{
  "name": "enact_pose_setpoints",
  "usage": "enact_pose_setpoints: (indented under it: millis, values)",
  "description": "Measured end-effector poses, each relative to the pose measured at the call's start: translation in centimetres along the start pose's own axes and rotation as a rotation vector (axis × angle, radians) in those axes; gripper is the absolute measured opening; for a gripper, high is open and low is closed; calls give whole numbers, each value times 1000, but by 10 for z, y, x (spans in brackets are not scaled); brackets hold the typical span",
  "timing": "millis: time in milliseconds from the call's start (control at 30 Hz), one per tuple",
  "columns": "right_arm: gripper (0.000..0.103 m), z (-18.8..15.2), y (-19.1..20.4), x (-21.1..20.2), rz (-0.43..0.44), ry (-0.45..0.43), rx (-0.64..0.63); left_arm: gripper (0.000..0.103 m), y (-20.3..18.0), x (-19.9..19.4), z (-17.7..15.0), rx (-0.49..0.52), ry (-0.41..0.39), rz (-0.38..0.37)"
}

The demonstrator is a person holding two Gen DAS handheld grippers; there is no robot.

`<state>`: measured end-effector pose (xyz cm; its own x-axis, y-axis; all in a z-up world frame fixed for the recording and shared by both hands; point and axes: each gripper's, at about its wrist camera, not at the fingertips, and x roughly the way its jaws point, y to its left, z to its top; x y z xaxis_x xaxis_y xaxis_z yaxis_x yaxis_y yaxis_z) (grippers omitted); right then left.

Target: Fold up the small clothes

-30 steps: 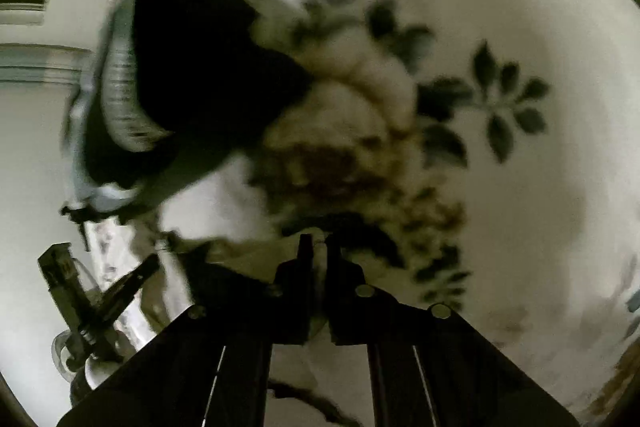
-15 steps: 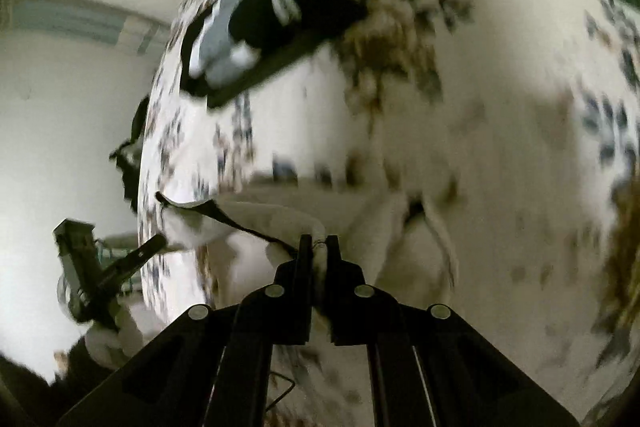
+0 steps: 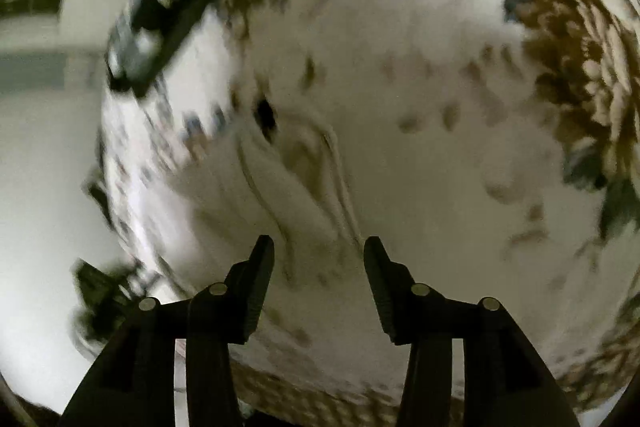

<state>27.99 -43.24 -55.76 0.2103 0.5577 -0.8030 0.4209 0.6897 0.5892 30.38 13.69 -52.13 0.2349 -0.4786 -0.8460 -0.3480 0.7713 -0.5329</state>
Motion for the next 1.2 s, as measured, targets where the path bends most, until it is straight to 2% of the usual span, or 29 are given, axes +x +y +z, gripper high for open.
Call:
enact_pose_setpoints:
  millis: [100,167,200,233,267,300,367,433,467,500,533,567,600,667,733,767,800,833,867,933,1000,1033,1067,1133,1167,1200]
  values:
    - [54,21,7,12,49,-9,35,62,-19,29,27,50,17,29]
    - [54,36,15,30,32,13,25,62,-28,46,43,66,49,39]
    - [48,43,22,40,5,21,19,60,-34,54,48,81,55,30]
    - [32,49,29,48,0,13,7,58,-37,56,49,93,51,35]
    - [12,56,35,54,-34,2,-12,28,-43,57,50,117,33,32]
    - [12,66,41,55,-73,-27,-21,6,-46,57,49,136,31,36]
    - [7,82,47,55,-117,-82,-26,6,-51,57,47,164,20,59]
    - [6,92,46,57,-142,-89,-14,8,-48,55,44,156,34,55]
    - [7,94,45,60,-127,-63,-3,10,-46,52,42,143,48,34]
    - [10,95,44,61,-104,-43,9,20,-43,49,40,125,63,11]
    - [14,95,43,61,-82,-24,19,29,-39,46,36,92,82,1]
    - [30,91,42,57,-70,-11,24,50,-37,44,33,70,90,-16]
    - [52,86,40,54,-64,-7,31,61,-35,42,29,50,92,-40]
    - [58,71,31,44,-32,-7,61,61,-30,41,18,22,109,-58]
    - [58,58,20,47,-30,55,89,57,-29,42,9,19,95,-43]
    - [59,50,13,52,-34,96,106,37,-28,40,4,15,58,-38]
    - [54,44,9,55,-39,106,111,0,-29,42,0,11,57,-39]
    - [40,37,5,56,-38,106,109,3,-30,44,-4,9,67,-26]
    - [7,32,3,57,-54,111,105,4,-33,41,-9,6,46,-30]
    - [7,27,-1,49,-50,64,120,4,-36,36,-14,-4,24,-29]
    - [7,28,-4,42,-62,37,117,4,-32,36,-15,-7,36,-16]
    - [7,29,-7,42,-68,40,119,4,-27,38,-14,-10,35,10]
    - [7,30,-9,46,-73,54,117,5,-21,39,-13,-14,54,2]
    - [12,35,-9,56,-51,109,95,8,-15,40,-9,-34,91,-67]
    - [27,37,-8,61,-43,144,73,23,-14,38,-7,-33,91,-84]
    - [56,40,-8,63,-44,156,55,58,-14,37,-6,-21,91,-95]
